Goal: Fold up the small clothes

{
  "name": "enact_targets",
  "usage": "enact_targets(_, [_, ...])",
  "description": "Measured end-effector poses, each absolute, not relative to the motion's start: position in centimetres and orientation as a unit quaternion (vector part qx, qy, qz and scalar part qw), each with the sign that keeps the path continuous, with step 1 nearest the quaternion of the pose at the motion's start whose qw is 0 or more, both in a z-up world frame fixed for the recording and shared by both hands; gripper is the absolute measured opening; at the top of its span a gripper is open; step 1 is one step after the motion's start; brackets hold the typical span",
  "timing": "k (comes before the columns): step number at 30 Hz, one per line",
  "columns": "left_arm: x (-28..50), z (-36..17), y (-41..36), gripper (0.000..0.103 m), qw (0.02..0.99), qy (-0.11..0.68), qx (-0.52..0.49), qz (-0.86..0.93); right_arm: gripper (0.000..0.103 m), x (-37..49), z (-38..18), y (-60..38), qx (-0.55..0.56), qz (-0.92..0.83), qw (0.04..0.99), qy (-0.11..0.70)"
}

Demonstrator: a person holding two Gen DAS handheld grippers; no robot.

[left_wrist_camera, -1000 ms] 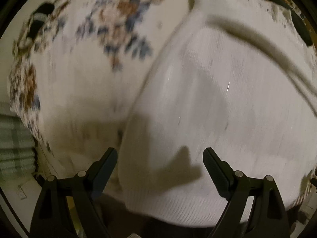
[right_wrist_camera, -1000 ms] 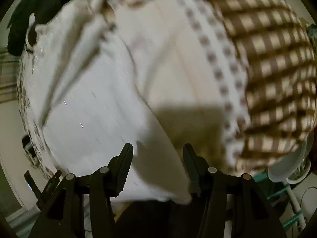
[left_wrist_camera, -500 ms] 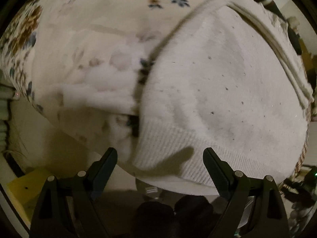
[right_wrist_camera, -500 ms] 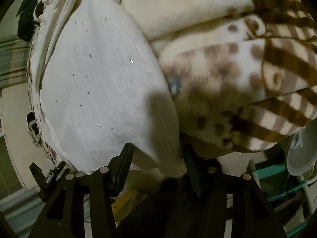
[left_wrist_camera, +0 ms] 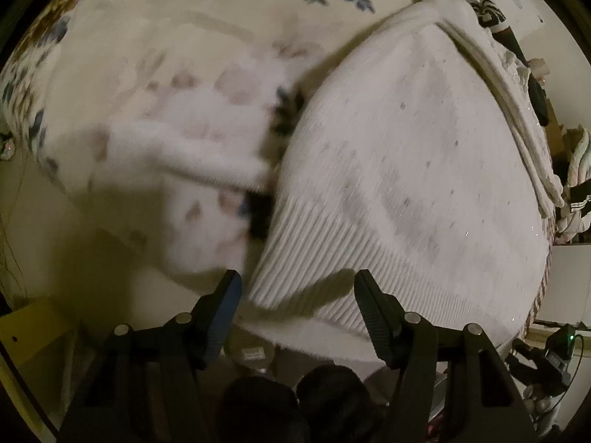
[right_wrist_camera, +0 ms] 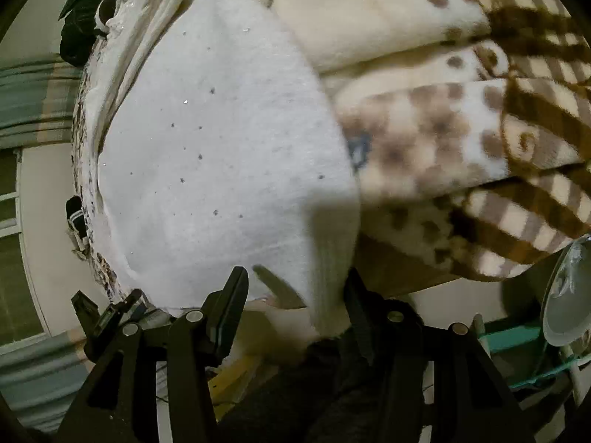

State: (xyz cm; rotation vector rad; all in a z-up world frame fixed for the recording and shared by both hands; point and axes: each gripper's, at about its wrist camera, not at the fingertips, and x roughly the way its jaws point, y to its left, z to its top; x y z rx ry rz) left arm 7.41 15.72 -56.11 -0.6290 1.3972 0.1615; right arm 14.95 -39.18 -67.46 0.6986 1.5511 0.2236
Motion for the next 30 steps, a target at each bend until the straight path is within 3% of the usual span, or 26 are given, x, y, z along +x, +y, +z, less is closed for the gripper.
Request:
enact_targets(2, [6.7, -56.7, 15.8, 0.025, 0.714, 0.630, -0.295, 0.073, 0.050, 15.1, -67.5, -38.4, 0.293, 0.090, 0.661, 0.686])
enact_targets(4, [6.6, -57.1, 16.2, 0.010, 0.717, 0.624, -0.303, 0.072, 0.018, 15.3, -67.8, -37.9, 0.271, 0.076, 0.666, 0.690])
enact_targets(5, [6.5, -56.9, 16.1, 0.008, 0.724, 0.617, -0.301, 0.072, 0.005, 15.3, -67.7, -37.8, 0.267, 0.071, 0.671, 0.688])
enact_targets(13, [5.2, -51.7, 15.7, 0.007, 0.772, 0.592, -0.212, 0.091, 0.004, 14.6, -61.9, -38.8, 0.248, 0.053, 0.701, 0.667])
enact_targets(17, [4.9, -52.4, 15.5, 0.007, 0.758, 0.626, -0.166, 0.085, 0.004, 14.8, -60.3, -40.3, 0.237, 0.035, 0.703, 0.670])
enact_targets(21, [4.6, -55.2, 14.1, 0.007, 0.740, 0.650, -0.156, 0.077, 0.004, 15.5, -62.7, -39.8, 0.220, 0.025, 0.684, 0.695])
enact_targets(25, [3.6, -57.8, 14.8, 0.006, 0.712, 0.675, -0.170, 0.093, 0.004, 16.1, -64.8, -38.2, 0.179, 0.017, 0.675, 0.715])
enact_targets(29, [0.9, -58.8, 17.6, 0.008, 0.695, 0.662, -0.268, 0.087, 0.005, 16.6, -65.2, -37.2, 0.190, 0.027, 0.669, 0.718])
enact_targets(30, [0.5, -58.9, 18.3, 0.010, 0.694, 0.651, -0.296, 0.085, 0.010, 16.7, -65.1, -37.3, 0.204, 0.032, 0.667, 0.715])
